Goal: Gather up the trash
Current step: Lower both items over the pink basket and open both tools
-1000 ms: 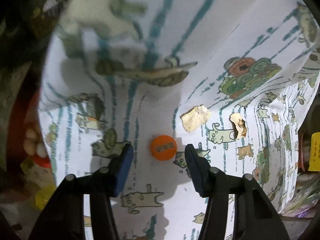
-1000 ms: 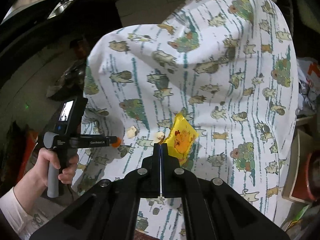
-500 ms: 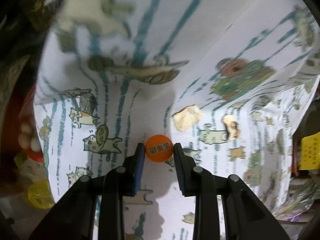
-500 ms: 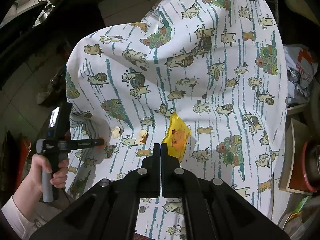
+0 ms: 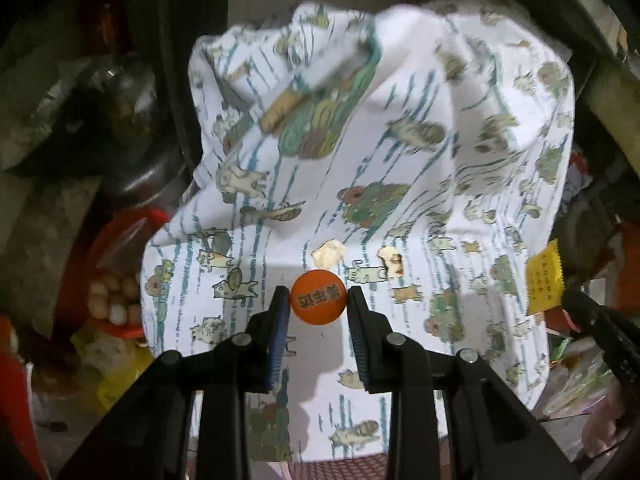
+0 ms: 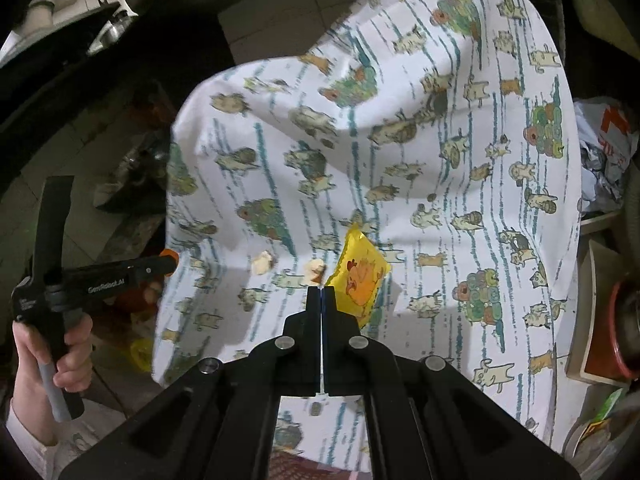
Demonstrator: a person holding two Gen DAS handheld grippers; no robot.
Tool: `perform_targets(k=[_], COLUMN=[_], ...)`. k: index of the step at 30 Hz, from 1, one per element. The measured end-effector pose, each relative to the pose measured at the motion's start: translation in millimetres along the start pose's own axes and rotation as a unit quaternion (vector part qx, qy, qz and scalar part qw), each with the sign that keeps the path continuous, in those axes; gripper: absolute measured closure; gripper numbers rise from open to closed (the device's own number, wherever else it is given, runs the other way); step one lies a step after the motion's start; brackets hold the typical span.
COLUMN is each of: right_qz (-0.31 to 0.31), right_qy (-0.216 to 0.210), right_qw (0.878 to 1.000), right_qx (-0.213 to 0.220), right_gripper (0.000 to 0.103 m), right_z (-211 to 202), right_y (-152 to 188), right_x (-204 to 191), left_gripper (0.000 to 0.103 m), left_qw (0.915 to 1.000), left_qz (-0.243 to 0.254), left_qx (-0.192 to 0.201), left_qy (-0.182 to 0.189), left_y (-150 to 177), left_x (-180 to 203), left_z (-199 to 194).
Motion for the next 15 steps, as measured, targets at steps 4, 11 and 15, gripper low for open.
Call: perform_targets(k=[4,11,15], right_qz=[-0.002,0.014,0.014], right_qy=[-0.006,-0.037,-0.079], right_qw=[1.000,0.999,0.996], right_qx=[0.022,0.033,0.041], right_gripper=[0.102,0.102,0.102], right_z=[-32.0,-79.3,-97.0], right_y=[-4.6,13.6,31.4], right_x=[-17.3,-40.5,-54.2], left_gripper=[0.076,0.076,0.076], left_qw=[0.9999,0.9994,0.9973], left_qz=[0.002,-0.026,-0.035], left_qx=[0.011,0.017,0.006], left_qy=[-0.001,0.015,0.065], left_y=[9.4,42.0,62.3], left_x=[6.3,8.7,11.5], left_z=[-37.6,-85.3,-98.3])
Point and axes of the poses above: each gripper's, at about its wrist camera, not at the fingertips, and z roughly the way its jaws point, x to its right, y to its underside, the point moved 2 cm from there along z, roughly the way its jaws point, and after that the axes turned 1 degree about z, right-handed, at the moved point
